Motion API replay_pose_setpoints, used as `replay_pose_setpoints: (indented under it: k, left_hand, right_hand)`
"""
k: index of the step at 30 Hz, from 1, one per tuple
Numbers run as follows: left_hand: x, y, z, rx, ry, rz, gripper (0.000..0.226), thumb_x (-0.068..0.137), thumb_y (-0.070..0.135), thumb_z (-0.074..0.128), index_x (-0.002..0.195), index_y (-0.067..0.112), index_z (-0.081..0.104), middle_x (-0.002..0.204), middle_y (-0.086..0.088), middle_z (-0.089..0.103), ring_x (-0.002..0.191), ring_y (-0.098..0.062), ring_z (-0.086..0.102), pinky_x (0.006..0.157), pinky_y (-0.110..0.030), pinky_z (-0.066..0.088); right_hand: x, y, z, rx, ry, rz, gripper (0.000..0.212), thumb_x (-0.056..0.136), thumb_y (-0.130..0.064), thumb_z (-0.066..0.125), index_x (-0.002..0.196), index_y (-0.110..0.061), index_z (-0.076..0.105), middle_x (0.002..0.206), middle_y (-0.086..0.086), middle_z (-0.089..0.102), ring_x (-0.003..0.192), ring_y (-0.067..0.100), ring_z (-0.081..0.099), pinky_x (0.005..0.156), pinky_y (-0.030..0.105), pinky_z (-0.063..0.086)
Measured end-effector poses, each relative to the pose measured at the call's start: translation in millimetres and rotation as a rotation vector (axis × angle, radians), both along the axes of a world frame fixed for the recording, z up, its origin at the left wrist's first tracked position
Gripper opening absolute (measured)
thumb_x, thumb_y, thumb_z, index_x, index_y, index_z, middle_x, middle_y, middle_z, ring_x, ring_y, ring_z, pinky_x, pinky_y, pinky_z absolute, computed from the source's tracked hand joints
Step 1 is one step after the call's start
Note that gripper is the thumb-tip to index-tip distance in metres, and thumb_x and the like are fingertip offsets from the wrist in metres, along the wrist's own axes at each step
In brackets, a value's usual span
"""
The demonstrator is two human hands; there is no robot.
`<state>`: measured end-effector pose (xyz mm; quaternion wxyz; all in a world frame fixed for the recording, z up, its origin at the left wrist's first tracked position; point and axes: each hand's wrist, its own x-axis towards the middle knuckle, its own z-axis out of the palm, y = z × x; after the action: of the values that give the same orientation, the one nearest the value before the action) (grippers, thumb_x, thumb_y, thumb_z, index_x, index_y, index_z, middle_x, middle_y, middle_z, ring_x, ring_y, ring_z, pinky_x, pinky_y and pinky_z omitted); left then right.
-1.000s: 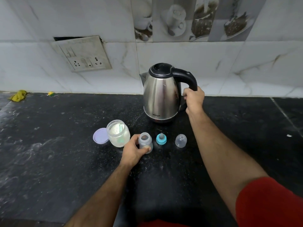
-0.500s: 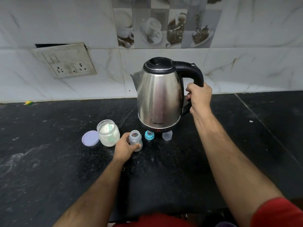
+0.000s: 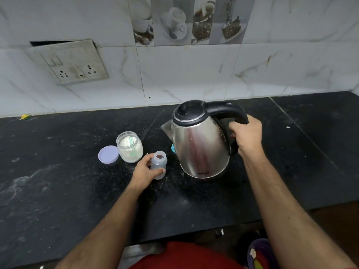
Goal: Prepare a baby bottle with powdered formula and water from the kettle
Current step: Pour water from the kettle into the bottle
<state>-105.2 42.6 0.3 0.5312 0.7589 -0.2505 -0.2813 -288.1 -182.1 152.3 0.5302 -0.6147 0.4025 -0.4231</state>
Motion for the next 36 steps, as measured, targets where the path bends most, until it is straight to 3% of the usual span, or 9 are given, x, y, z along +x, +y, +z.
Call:
replay_pose_setpoints:
  k: [4, 12, 16, 20, 25, 29, 36]
  left_hand:
    - [-1.4, 2.0, 5.3, -0.022, 0.023, -0.021, 0.051, 0.072, 0.008, 0.083, 0.116, 0.026, 0.064, 0.112, 0.004, 0.071, 0.106, -0.014, 0.063, 0.094, -0.03, 0.048]
    - [-2.0, 5.0, 18.2, -0.037, 0.053, -0.022, 0.054, 0.074, -0.001, 0.08, 0.121, 0.018, 0.061, 0.11, 0.005, 0.068, 0.1, -0.006, 0.061, 0.081, -0.016, 0.045]
    - [2.6, 7.2, 18.3, -0.029, 0.032, -0.018, 0.057, 0.072, 0.0, 0.081, 0.122, 0.018, 0.061, 0.112, 0.003, 0.069, 0.103, -0.01, 0.063, 0.091, -0.023, 0.047]
    - [6.1, 6.9, 20.4, -0.016, 0.04, -0.032, 0.059, 0.072, 0.001, 0.082, 0.123, 0.018, 0.06, 0.115, 0.003, 0.068, 0.106, -0.011, 0.063, 0.091, -0.024, 0.046]
    - [6.2, 5.2, 21.2, -0.002, 0.044, -0.048, 0.06, 0.071, 0.002, 0.084, 0.123, 0.017, 0.06, 0.114, 0.003, 0.069, 0.105, -0.011, 0.063, 0.096, -0.028, 0.047]
    - [3.9, 3.4, 22.0, -0.02, 0.044, -0.05, 0.057, 0.071, 0.0, 0.083, 0.119, 0.02, 0.06, 0.112, 0.004, 0.069, 0.103, -0.008, 0.063, 0.093, -0.025, 0.048]
    - [4.0, 2.8, 21.2, -0.034, 0.052, -0.056, 0.057, 0.071, -0.001, 0.082, 0.12, 0.019, 0.06, 0.113, 0.002, 0.07, 0.105, -0.01, 0.065, 0.092, -0.025, 0.048]
  right_hand:
    - [-5.9, 6.0, -8.0, -0.032, 0.102, 0.01, 0.021, 0.058, -0.007, 0.058, 0.047, -0.025, 0.054, 0.048, -0.009, 0.042, 0.054, 0.016, 0.04, 0.053, 0.031, 0.031]
    - [-6.8, 7.9, -3.7, -0.156, 0.273, 0.03, 0.014, 0.053, -0.02, 0.059, 0.053, -0.034, 0.061, 0.043, -0.015, 0.046, 0.052, 0.013, 0.044, 0.056, 0.031, 0.037]
    - [-6.1, 5.8, 1.4, -0.219, 0.334, 0.04, 0.005, 0.054, -0.022, 0.059, 0.058, -0.024, 0.06, 0.047, -0.012, 0.049, 0.055, 0.016, 0.047, 0.057, 0.034, 0.04]
    - [-3.6, 4.9, 6.9, -0.279, 0.393, 0.033, 0.023, 0.054, -0.025, 0.059, 0.071, -0.011, 0.065, 0.057, -0.002, 0.055, 0.06, 0.019, 0.053, 0.061, 0.036, 0.046]
    - [-2.3, 8.4, 16.8, -0.343, 0.441, 0.08, 0.005, 0.06, -0.023, 0.062, 0.06, -0.02, 0.058, 0.052, -0.007, 0.052, 0.056, 0.016, 0.049, 0.055, 0.027, 0.037]
    - [0.5, 8.5, 20.7, -0.37, 0.468, 0.093, 0.019, 0.069, -0.011, 0.069, 0.058, -0.019, 0.055, 0.053, -0.007, 0.052, 0.057, 0.017, 0.049, 0.059, 0.028, 0.037]
    - [5.5, 10.5, 23.5, -0.385, 0.518, 0.085, 0.022, 0.07, -0.013, 0.07, 0.058, -0.021, 0.053, 0.055, -0.006, 0.053, 0.061, 0.02, 0.052, 0.062, 0.028, 0.037]
